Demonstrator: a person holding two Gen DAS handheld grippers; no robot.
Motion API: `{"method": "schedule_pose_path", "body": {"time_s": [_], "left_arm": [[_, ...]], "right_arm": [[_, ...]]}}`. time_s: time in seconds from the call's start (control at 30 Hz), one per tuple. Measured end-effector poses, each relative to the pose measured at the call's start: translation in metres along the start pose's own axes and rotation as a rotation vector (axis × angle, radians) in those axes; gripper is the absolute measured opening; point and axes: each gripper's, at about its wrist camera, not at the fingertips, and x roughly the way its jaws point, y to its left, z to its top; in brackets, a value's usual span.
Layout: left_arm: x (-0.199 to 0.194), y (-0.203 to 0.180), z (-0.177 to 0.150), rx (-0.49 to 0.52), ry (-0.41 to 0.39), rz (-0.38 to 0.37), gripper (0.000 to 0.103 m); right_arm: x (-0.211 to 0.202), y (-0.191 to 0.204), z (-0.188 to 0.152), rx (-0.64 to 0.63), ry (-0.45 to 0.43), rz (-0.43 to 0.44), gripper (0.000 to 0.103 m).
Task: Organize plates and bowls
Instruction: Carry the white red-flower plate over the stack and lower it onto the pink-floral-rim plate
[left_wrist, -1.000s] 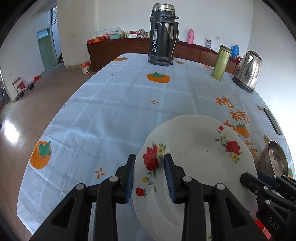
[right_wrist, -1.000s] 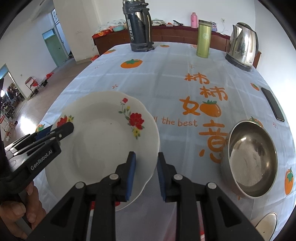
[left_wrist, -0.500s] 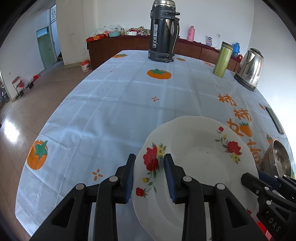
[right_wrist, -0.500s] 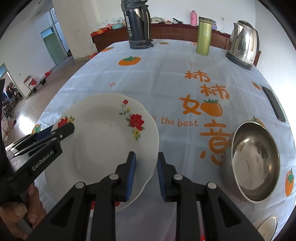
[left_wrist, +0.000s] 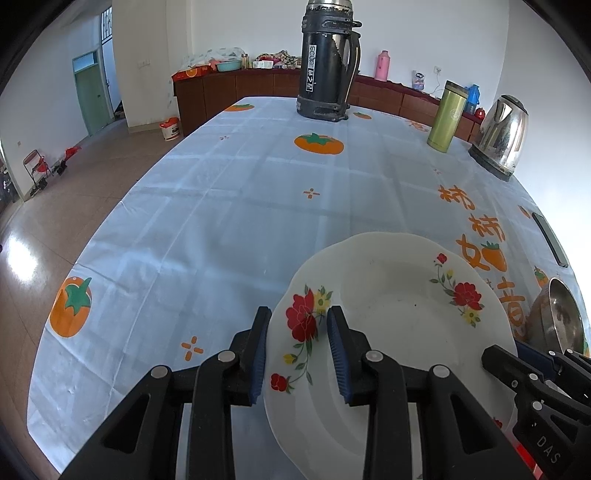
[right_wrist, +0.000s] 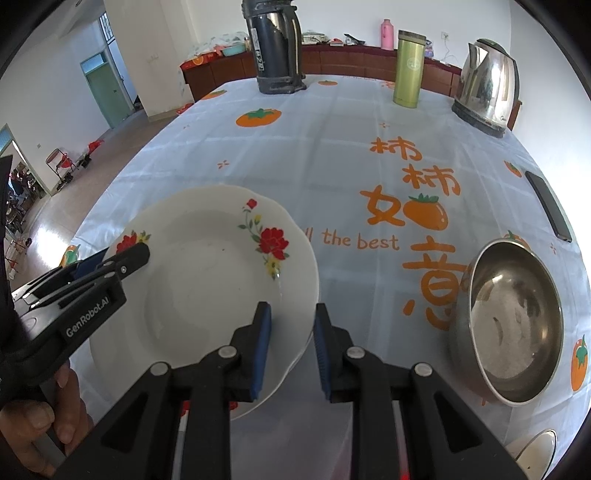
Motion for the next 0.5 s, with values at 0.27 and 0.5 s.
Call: {"method": "schedule_pose_path", "body": {"time_s": [0.27, 0.5], "left_arm": [[0.0059, 0.0026, -0.0011, -0.006, 0.010, -0.004, 0.034], [0.0081, 0.0035, -0.0023, -0.007, 0.013, -0.006, 0.034]], "right_arm": [[0.0034, 0.0013, -0.0001, -0.004, 0.005, -0.002, 0.023], [0.0040, 0.0020, 0.0003, -0.012, 0.003, -0.014, 0.023]]}}
